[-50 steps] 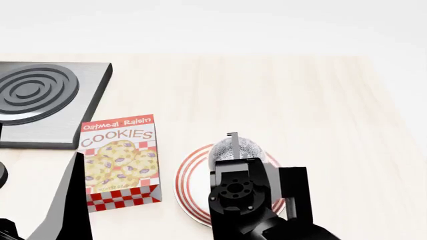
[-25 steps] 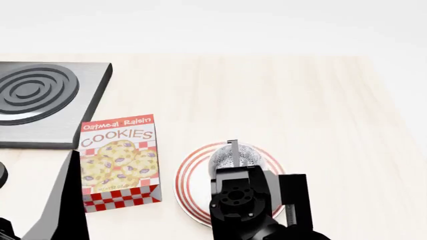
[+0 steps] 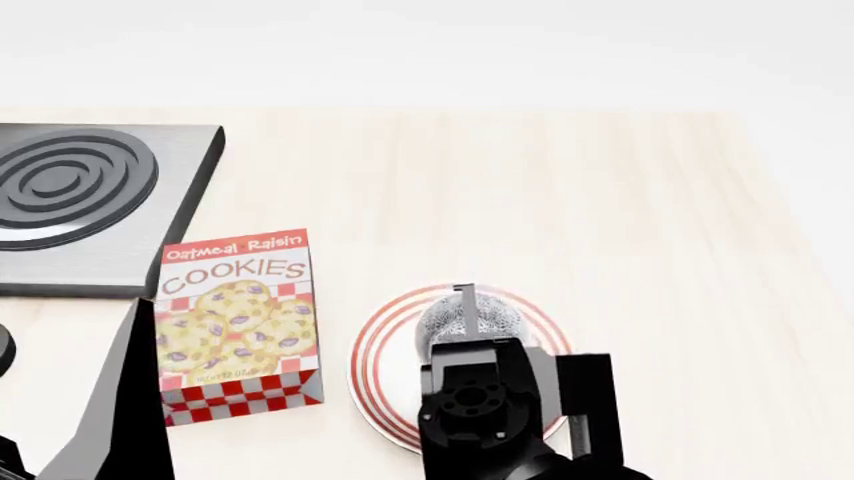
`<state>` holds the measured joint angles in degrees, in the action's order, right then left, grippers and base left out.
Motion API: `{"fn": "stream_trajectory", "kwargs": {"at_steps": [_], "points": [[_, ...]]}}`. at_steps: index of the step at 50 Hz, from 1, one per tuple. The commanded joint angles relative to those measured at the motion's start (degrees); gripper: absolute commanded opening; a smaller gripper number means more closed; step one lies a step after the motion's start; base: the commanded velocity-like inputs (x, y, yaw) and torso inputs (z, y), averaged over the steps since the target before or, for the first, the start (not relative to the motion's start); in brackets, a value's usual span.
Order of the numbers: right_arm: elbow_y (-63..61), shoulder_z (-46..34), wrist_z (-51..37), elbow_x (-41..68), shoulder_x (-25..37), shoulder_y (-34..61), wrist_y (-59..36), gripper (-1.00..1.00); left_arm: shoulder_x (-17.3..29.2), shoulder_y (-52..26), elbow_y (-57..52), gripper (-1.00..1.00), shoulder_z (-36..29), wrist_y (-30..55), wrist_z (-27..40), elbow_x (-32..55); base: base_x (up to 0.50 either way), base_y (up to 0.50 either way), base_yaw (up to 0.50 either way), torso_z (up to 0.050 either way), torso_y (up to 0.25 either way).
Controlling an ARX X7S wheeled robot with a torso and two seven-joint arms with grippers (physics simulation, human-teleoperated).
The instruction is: Pick the akita bowl from table center and place it on the plate.
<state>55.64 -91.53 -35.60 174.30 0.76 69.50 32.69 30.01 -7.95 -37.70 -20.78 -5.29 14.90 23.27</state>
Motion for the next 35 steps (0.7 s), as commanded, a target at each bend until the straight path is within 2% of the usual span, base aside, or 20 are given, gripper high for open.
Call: {"fn": "stream_trajectory", "kwargs": {"at_steps": [1, 2, 3, 4, 11, 29, 35], "points": [[0.2, 0.0, 1.4, -3.8, -0.8, 0.1, 4.0, 1.00, -0.9, -0.3, 0.1, 1.00, 1.3, 0.0, -0.4, 0.1, 0.00, 0.00, 0.00, 0.000, 0.000], [0.3, -0.3, -0.6, -4.7, -0.8, 0.1, 4.0, 1.00, -0.9, -0.3, 0.1, 1.00, 1.3, -0.1, -0.4, 0.0, 0.00, 0.00, 0.00, 0.000, 0.000], [0.1, 1.0, 2.0, -4.1, -0.8, -0.1, 4.2, 1.00, -0.8, -0.4, -0.1, 1.00, 1.3, 0.1, -0.4, 0.1, 0.00, 0.00, 0.00, 0.000, 0.000], [0.7, 0.3, 1.1, -4.6, -0.8, 0.1, 1.9, 1.00, -0.8, -0.4, -0.2, 1.00, 1.3, 0.2, -0.3, 0.1, 0.00, 0.00, 0.00, 0.000, 0.000], [0.7, 0.6, 1.0, -4.8, -0.8, 0.3, 1.3, 1.00, -0.7, -0.4, -0.1, 1.00, 1.3, 0.1, -0.3, 0.2, 0.00, 0.00, 0.00, 0.000, 0.000], [-3.6, 0.8, 1.4, -7.2, -0.7, 1.4, 5.9, 1.00, -0.5, -0.5, -0.3, 1.00, 1.3, 0.0, -0.1, 0.3, 0.00, 0.00, 0.00, 0.000, 0.000], [-18.2, 0.5, 0.4, -9.8, 4.6, 1.0, 15.6, 1.00, -0.4, -0.5, -0.5, 1.00, 1.3, 0.1, 0.0, 0.4, 0.00, 0.00, 0.00, 0.000, 0.000]]}}
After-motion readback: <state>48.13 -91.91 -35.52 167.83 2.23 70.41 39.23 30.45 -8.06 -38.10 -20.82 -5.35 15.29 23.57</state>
